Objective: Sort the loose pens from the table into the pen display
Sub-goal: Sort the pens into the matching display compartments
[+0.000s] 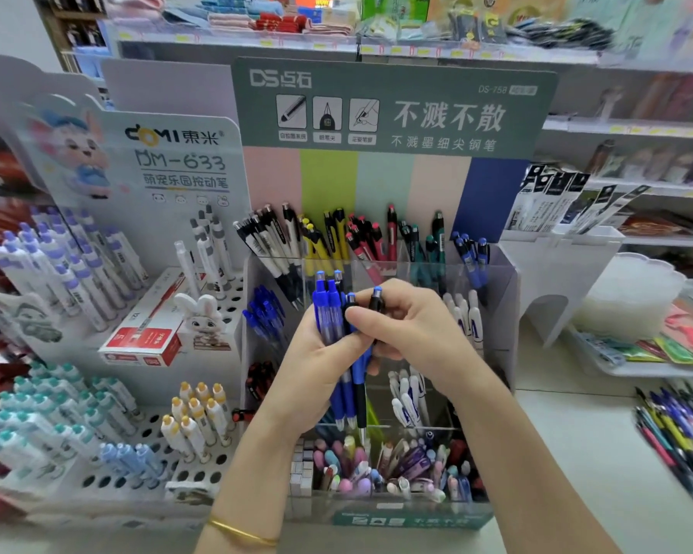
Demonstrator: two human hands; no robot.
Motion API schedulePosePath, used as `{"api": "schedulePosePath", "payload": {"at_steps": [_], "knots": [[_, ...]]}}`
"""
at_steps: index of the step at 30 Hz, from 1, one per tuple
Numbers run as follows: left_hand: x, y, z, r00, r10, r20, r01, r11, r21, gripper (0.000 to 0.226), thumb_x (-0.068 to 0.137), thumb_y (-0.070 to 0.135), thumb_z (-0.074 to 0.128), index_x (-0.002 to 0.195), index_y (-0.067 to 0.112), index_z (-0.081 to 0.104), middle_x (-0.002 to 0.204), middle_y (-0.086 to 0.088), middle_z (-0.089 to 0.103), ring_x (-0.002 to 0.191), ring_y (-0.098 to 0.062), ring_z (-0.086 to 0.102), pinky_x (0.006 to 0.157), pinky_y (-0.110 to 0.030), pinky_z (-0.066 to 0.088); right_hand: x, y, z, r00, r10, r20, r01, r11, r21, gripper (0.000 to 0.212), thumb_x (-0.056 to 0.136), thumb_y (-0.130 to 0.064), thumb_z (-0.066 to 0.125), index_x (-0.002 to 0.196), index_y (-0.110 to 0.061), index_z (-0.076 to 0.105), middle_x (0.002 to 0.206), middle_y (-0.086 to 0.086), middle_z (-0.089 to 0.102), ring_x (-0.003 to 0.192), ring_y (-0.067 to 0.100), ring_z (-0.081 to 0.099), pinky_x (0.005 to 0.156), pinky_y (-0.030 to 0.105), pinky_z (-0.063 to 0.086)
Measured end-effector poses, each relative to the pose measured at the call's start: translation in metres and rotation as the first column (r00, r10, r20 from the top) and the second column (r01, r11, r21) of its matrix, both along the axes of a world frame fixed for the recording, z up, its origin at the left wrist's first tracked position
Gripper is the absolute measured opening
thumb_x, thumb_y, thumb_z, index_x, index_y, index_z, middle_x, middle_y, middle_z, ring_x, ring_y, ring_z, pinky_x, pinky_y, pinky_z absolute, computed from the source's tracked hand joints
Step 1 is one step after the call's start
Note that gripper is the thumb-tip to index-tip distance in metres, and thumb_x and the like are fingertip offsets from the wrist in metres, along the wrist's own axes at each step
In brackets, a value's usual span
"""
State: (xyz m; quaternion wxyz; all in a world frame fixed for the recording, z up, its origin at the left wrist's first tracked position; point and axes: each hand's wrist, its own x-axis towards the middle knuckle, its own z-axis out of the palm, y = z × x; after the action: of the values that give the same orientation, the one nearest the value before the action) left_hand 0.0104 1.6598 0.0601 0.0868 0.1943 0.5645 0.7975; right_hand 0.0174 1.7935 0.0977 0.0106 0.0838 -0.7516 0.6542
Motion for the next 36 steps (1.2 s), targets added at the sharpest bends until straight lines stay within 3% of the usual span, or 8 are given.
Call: {"api": "schedulePosePath", "payload": {"at_steps": [6, 9, 13, 16, 19, 24, 29, 36], "knots": [[-0.003, 0.01, 0.002, 0.997, -0.066, 0.051, 0.068, 0.997, -0.033, 0.046, 0.079, 0.017, 0.063, 0.124, 0.009, 0.052, 0.107, -0.014, 0.07, 0.097, -0.026, 0.069, 0.076, -0.036, 0.057, 0.006, 0.008, -0.012, 0.983, -0.175, -0.048, 0.165, 0.972, -0.165, 0.008, 0.085, -0.007, 0.067, 0.079, -0.013, 0.069, 0.097, 0.018, 0.059, 0.065, 0.019, 0.066, 0.046, 0.029, 0.051], [-0.001, 0.018, 0.008, 0.988, -0.123, 0.098, 0.121, 0.992, 0.033, 0.036, 0.08, 0.007, 0.059, 0.113, -0.003, 0.05, 0.103, -0.018, 0.07, 0.096, -0.031, 0.07, 0.078, -0.037, 0.058, 0.01, 0.02, -0.007, 0.971, -0.228, -0.068, 0.206, 0.95, -0.236, 0.002, 0.086, -0.008, 0.065, 0.086, -0.009, 0.067, 0.077, 0.009, 0.067, 0.06, 0.018, 0.067, 0.047, 0.03, 0.054], [-0.002, 0.037, 0.017, 0.978, -0.156, 0.135, 0.144, 0.985, 0.099, 0.008, 0.091, -0.004, 0.049, 0.093, 0.003, 0.047, 0.097, -0.022, 0.07, 0.094, -0.036, 0.07, 0.078, -0.04, 0.059, 0.013, 0.039, 0.001, 0.944, -0.312, -0.105, 0.27, 0.916, -0.295, 0.005, 0.089, -0.01, 0.061, 0.089, -0.006, 0.064, 0.062, -0.001, 0.063, 0.055, 0.017, 0.065, 0.044, 0.028, 0.053], [-0.008, 0.05, 0.021, 0.983, -0.127, 0.129, 0.12, 0.991, 0.062, 0.014, 0.096, -0.003, 0.044, 0.086, 0.007, 0.043, 0.104, -0.019, 0.072, 0.102, -0.034, 0.068, 0.087, -0.043, 0.057, 0.009, 0.059, 0.01, 0.849, -0.508, -0.142, 0.405, 0.799, -0.444, 0.013, 0.09, -0.01, 0.06, 0.079, -0.015, 0.065, 0.056, -0.01, 0.057, 0.046, 0.002, 0.047, 0.043, 0.014, 0.041], [-0.015, 0.057, 0.013, 0.994, 0.022, 0.102, -0.019, 0.999, -0.032, 0.007, 0.097, -0.003, 0.044, 0.097, 0.002, 0.048, 0.106, -0.016, 0.072, 0.101, -0.026, 0.069, 0.09, -0.045, 0.055, 0.005, 0.082, 0.022, 0.688, -0.693, -0.216, 0.523, 0.68, -0.514, 0.019, 0.091, -0.011, 0.063, 0.075, -0.023, 0.062, 0.056, -0.01, 0.056, 0.041, 0.003, 0.039, 0.038, 0.016, 0.032], [-0.016, 0.073, 0.016, 0.992, 0.116, 0.056, -0.109, 0.987, -0.12, 0.014, 0.098, 0.001, 0.046, 0.112, 0.003, 0.047, 0.105, -0.013, 0.069, 0.086, -0.02, 0.072, 0.079, -0.042, 0.059, -0.012, 0.088, 0.022, 0.407, -0.804, -0.434, 0.729, 0.572, -0.376, 0.01, 0.087, -0.033, 0.065, 0.082, -0.035, 0.057, 0.075, 0.008, 0.061, 0.056, 0.026, 0.055, 0.054, 0.04, 0.05], [-0.018, 0.08, 0.021, 0.991, 0.099, 0.091, -0.085, 0.986, -0.146, 0.011, 0.096, 0.001, 0.05, 0.095, 0.009, 0.042, 0.072, -0.005, 0.056, 0.051, -0.012, 0.051, 0.053, -0.03, 0.052, -0.022, 0.088, 0.018, 0.372, -0.832, -0.41, 0.747, 0.531, -0.4, 0.016, 0.088, -0.028, 0.066, 0.081, -0.037, 0.054, 0.074, 0.009, 0.061, 0.052, 0.021, 0.054, 0.05, 0.038, 0.048], [-0.014, 0.087, 0.027, 0.979, -0.094, 0.183, 0.088, 0.995, 0.045, 0.024, 0.096, -0.006, 0.045, 0.103, 0.015, 0.035, 0.075, -0.003, 0.047, 0.05, -0.011, 0.037, 0.045, -0.021, 0.037, -0.038, 0.102, 0.012, 0.225, -0.859, -0.461, 0.799, 0.433, -0.417, 0.007, 0.082, -0.048, 0.062, 0.083, -0.05, 0.056, 0.08, 0.005, 0.064, 0.066, 0.036, 0.06, 0.062, 0.046, 0.054]]}}
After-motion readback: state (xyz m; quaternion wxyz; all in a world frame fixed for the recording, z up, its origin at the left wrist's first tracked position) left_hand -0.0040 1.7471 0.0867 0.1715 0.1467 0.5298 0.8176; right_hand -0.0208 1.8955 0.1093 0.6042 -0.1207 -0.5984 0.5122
